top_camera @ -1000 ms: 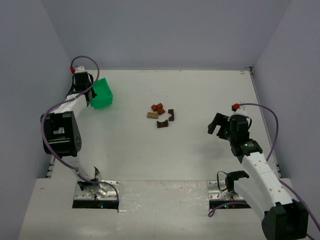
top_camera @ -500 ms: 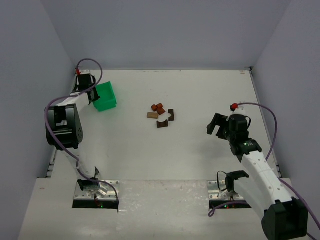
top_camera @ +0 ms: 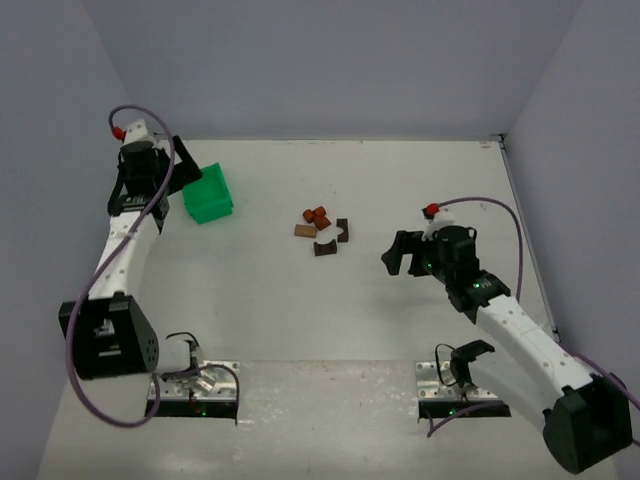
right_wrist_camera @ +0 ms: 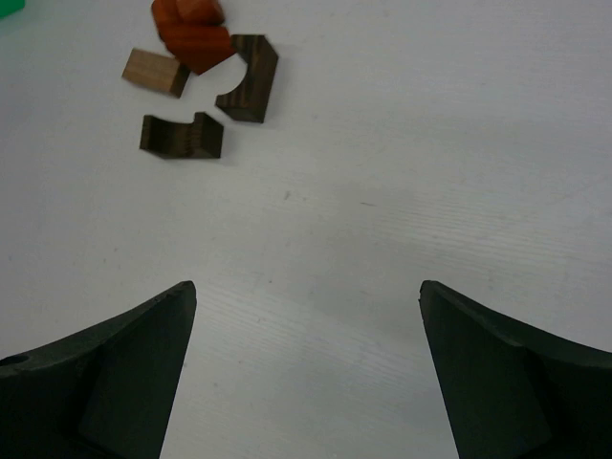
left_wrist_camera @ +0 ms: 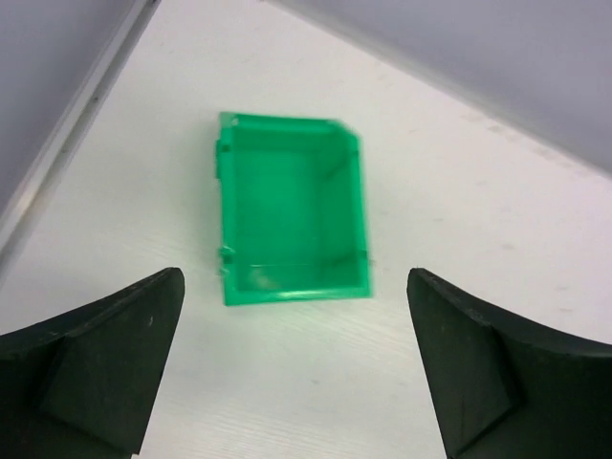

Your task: Build the wood block tower

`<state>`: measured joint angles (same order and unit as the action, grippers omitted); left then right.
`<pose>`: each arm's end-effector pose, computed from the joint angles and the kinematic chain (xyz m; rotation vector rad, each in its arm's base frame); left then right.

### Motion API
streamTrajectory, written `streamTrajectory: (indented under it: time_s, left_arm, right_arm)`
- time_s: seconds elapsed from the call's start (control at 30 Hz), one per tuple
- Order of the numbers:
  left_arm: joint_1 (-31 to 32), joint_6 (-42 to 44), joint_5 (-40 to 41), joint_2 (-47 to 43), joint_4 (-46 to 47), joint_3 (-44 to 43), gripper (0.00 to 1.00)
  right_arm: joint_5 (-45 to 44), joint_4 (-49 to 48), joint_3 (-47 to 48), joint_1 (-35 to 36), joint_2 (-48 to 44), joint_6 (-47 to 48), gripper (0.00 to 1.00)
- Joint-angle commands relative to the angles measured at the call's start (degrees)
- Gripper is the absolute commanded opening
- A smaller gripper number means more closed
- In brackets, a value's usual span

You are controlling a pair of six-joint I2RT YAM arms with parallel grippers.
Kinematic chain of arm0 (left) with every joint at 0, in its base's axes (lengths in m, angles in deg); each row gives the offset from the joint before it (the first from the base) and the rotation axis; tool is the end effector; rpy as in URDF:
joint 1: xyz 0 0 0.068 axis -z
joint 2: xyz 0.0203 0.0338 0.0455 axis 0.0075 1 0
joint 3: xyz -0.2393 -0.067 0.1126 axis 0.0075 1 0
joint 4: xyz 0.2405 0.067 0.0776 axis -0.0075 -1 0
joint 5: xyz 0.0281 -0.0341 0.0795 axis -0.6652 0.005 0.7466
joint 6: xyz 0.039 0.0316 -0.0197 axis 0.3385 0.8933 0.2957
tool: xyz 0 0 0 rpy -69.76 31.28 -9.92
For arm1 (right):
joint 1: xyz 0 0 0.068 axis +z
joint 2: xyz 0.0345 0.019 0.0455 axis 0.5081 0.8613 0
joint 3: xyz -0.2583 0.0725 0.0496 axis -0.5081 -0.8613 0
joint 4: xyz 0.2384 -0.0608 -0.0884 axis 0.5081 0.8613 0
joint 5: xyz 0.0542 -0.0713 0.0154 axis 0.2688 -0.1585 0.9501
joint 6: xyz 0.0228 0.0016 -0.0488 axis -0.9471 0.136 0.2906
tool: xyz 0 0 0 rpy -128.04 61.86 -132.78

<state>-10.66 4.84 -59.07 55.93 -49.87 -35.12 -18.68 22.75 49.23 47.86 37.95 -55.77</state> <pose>0.3216 0.0610 0.3086 -0.4765 2.0197 0.0458 0.1811 0.0582 0.2174 0.1343 2.1240 0.5038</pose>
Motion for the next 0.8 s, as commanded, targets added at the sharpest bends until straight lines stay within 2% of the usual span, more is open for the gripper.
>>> streamTrajectory:
  time_s: [0.0, 0.07, 0.13, 0.3, 0.37, 0.47, 0.77]
  left_arm:
    - [2.0, -12.16, -9.45, -17.32, 1.79, 10.51, 1.0]
    - [5.32, -12.71, -9.82, -25.45, 7.94, 22.2, 1.0]
    - [6.93, -14.3, -9.25, -32.18, 10.98, 28.58, 1.0]
    - [6.98, -14.23, -10.71, -41.06, 10.64, 32.81, 1.0]
    - [6.99, -15.25, -10.0, -42.16, 11.2, 33.88, 1.0]
    - [6.98, -15.71, -9.32, -42.04, 10.87, 34.2, 1.0]
    - [6.98, -18.24, -7.05, -40.41, 11.35, 34.99, 1.0]
  right_arm:
    - [-6.57, -4.75, 6.48, 10.54, 9.33, 1.2, 0.97]
    - [-10.58, -6.18, 9.37, 14.22, 13.94, -0.31, 0.94]
    - [-14.07, -8.23, 11.63, 17.03, 19.12, -0.43, 0.93]
    - [-24.47, -9.07, 21.48, 24.44, 35.12, -0.48, 0.86]
    - [-27.75, -7.23, 25.35, 25.7, 40.31, -1.82, 0.84]
    - [-30.56, -3.02, 31.29, 26.44, 47.03, -4.31, 0.73]
    - [-31.03, 1.68, 41.1, 27.49, 57.12, -4.62, 0.48]
